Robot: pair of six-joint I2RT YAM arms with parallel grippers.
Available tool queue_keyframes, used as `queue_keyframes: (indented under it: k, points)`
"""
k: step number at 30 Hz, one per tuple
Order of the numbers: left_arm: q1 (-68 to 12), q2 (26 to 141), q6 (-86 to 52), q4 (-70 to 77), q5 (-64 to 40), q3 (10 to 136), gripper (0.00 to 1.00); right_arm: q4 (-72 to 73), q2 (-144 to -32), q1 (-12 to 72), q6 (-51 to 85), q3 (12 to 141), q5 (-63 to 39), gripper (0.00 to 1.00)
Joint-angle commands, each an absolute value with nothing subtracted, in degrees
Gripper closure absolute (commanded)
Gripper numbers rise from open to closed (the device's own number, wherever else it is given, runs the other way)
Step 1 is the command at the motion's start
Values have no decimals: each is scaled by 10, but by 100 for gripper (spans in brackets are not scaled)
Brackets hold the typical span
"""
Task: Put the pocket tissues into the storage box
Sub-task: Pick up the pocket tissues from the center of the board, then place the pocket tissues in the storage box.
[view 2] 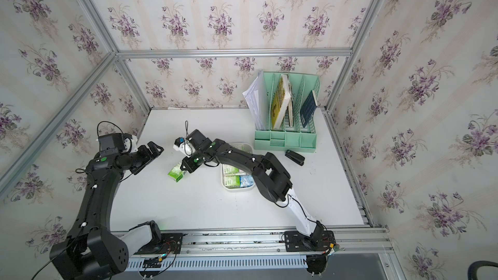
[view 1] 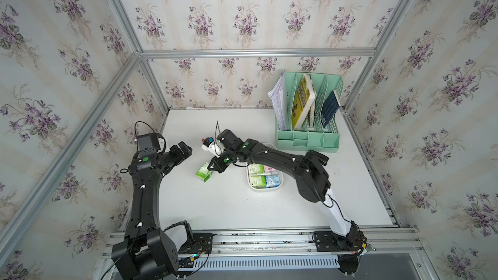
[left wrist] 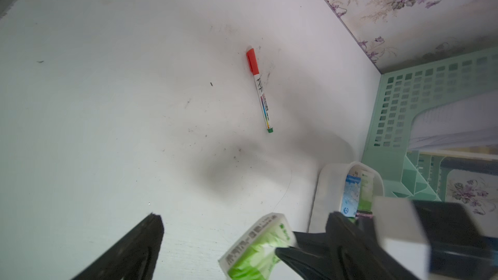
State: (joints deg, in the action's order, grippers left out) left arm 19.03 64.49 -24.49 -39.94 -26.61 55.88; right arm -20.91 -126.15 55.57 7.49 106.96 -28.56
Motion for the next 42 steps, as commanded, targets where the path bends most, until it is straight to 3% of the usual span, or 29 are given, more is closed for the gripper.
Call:
queue_keyframes:
  k: [1,8,15,21,32,35,39,42]
  points:
    - [153,651,-259,-361,-270,556,1,-145,-1178,529,116,976,-271,100]
    - [13,687,-273,-295,-246,570,1,-106,-952,458,169,719,-198,100]
    - [-62,743,-284,-262,-242,600,1,-107,-784,422,218,526,-131,100]
    - [-85,774,-279,-266,-236,626,1,-90,-779,422,263,474,-134,100]
    - [-88,787,-271,-283,-227,647,1,-115,-843,423,261,491,-148,100]
    - [-88,786,-273,-280,-222,645,1,-121,-852,424,254,499,-155,87]
    - [-89,790,-275,-281,-222,646,1,-123,-857,426,251,505,-166,60]
    - [-88,790,-275,-281,-220,647,1,-128,-859,426,250,512,-173,53]
